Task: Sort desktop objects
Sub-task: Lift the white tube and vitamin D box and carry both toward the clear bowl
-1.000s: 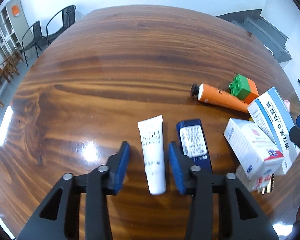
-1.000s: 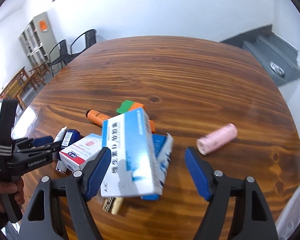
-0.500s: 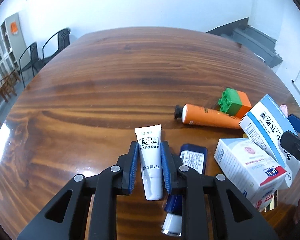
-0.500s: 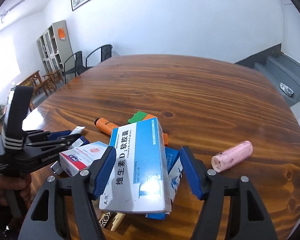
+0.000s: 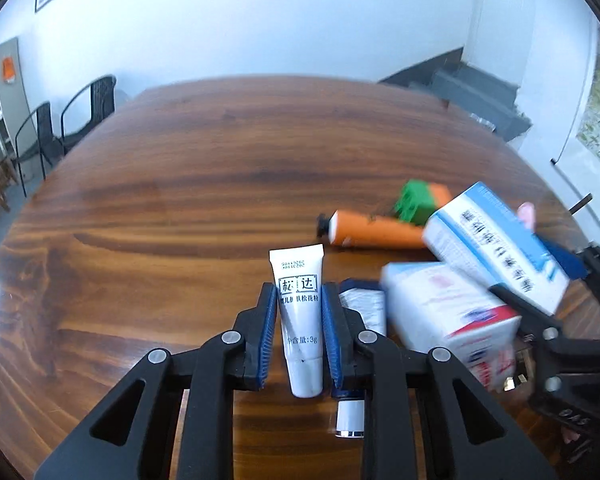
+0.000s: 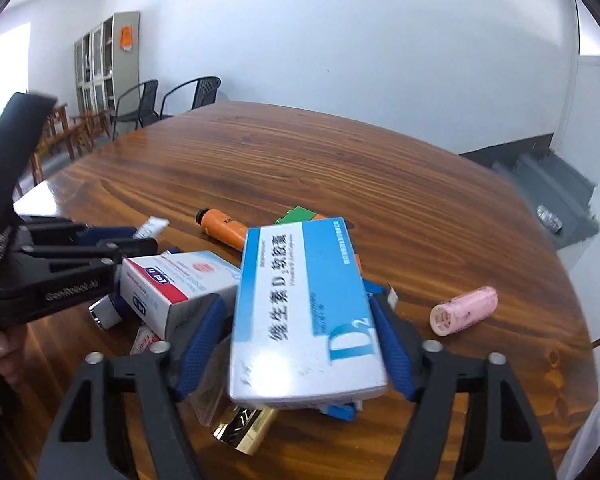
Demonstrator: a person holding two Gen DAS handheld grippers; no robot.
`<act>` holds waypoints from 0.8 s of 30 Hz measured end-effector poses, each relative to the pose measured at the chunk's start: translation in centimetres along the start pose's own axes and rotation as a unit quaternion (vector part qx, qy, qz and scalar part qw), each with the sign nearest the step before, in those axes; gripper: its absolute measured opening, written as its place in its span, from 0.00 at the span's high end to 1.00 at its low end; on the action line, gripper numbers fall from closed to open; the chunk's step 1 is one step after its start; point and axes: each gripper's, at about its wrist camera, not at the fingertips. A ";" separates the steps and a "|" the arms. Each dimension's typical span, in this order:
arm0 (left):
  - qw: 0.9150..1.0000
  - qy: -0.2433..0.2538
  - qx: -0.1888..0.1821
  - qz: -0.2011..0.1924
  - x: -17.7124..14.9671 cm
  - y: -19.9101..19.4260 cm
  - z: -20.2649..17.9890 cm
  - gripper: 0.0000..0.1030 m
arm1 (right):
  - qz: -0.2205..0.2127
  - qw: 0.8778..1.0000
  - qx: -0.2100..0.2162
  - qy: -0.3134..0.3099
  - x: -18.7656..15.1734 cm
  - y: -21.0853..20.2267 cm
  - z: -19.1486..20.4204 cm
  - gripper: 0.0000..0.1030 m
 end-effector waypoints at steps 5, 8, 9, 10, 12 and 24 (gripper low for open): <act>0.999 0.007 0.001 -0.040 0.3 -1.4 -1.4 0.76 | -0.013 1.000 -0.009 0.026 -0.6 -1.1 -0.9 0.33; 0.999 0.012 0.001 -0.049 0.3 -1.4 -2.0 0.76 | -0.031 0.998 -0.022 0.047 -0.8 -2.5 -1.5 0.33; 0.998 0.013 0.003 -0.053 0.2 -1.5 -2.1 0.76 | -0.042 0.997 -0.031 0.056 -0.9 -3.3 -1.7 0.33; 0.998 0.014 0.004 -0.057 0.2 -1.7 -2.2 0.76 | -0.049 0.996 -0.034 0.063 -1.0 -3.8 -2.0 0.33; 0.998 0.013 0.004 -0.065 0.4 -1.9 -2.2 0.76 | -0.062 0.993 -0.039 0.088 -1.0 -4.8 -2.9 0.33; 0.990 0.048 0.012 -0.132 -0.2 -4.8 -3.9 0.76 | -0.104 0.987 -0.072 0.100 -1.3 -8.0 -3.5 0.33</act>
Point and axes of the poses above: each gripper's, at about its wrist camera, not at the fingertips, and y roughly the way its jaws point, z to its left, x to its top, and after that the axes turned 5 degrees about -x, right-handed
